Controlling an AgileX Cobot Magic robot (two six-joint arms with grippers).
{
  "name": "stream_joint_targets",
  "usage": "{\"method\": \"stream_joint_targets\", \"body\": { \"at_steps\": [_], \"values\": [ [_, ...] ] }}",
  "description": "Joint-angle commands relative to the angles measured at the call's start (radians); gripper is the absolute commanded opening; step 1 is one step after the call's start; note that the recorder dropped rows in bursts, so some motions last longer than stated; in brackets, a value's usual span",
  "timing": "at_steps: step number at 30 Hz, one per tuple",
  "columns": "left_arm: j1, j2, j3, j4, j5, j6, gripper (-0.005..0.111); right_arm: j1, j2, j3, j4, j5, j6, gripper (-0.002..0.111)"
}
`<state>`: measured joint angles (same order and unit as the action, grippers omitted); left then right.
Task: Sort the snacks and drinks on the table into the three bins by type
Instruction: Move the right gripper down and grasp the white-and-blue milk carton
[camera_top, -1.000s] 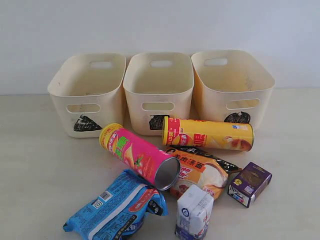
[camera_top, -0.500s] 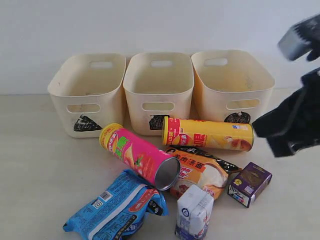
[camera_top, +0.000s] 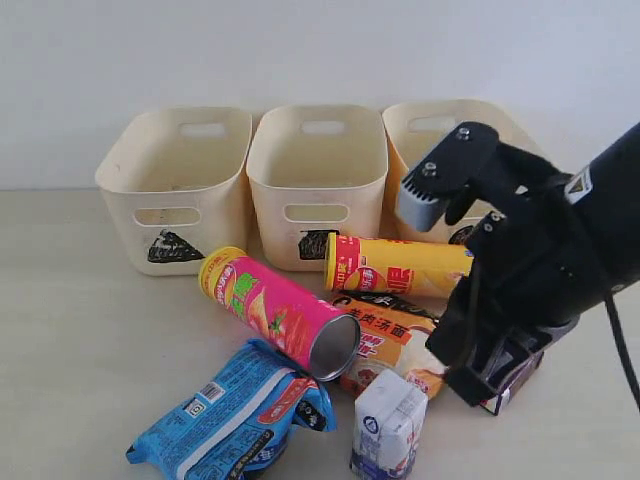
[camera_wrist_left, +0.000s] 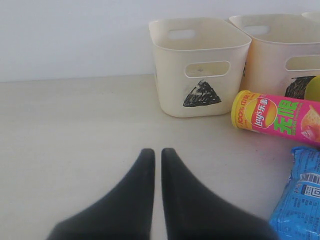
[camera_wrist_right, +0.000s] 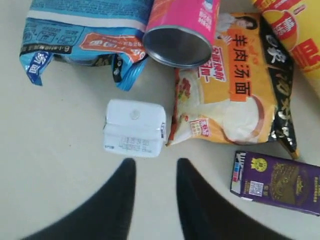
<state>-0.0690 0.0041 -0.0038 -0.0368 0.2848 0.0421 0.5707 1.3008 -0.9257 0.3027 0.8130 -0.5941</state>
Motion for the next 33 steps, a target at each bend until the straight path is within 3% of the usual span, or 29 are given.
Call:
{"method": "stream_joint_targets", "body": {
  "at_steps": [1,3,4,13,23,27,32,33],
  "values": [
    [0.004,-0.004,0.004,-0.001,-0.007,-0.008,0.004,0.032,0.033,-0.007,0.009,0.0,-0.002,0.073],
    [0.004,-0.004,0.004,-0.001,-0.007,-0.008,0.004,0.058,0.053,-0.007,0.021,-0.005,-0.017,0.089],
    [0.004,-0.004,0.004,-0.001,-0.007,-0.008,0.004,0.073,0.068,-0.007,0.023,-0.012,-0.024,0.091],
    [0.004,-0.004,0.004,-0.001,-0.007,-0.008,0.004,0.1,0.241,-0.055,-0.052,-0.063,0.118,0.089],
    [0.004,-0.004,0.004,-0.001,-0.007,-0.008,0.004,0.147,0.338,-0.057,-0.052,-0.107,0.114,0.089],
    [0.004,-0.004,0.004,-0.001,-0.007,-0.008,0.004,0.149,0.376,-0.053,-0.063,-0.094,0.114,0.071],
    [0.004,-0.004,0.004,-0.001,-0.007,-0.008,0.004,0.149,0.397,-0.053,-0.072,-0.094,0.116,0.07],
    [0.004,-0.004,0.004,-0.001,-0.007,-0.008,0.004,0.149,0.397,-0.053,-0.073,-0.09,0.116,0.064]
  ]
}}
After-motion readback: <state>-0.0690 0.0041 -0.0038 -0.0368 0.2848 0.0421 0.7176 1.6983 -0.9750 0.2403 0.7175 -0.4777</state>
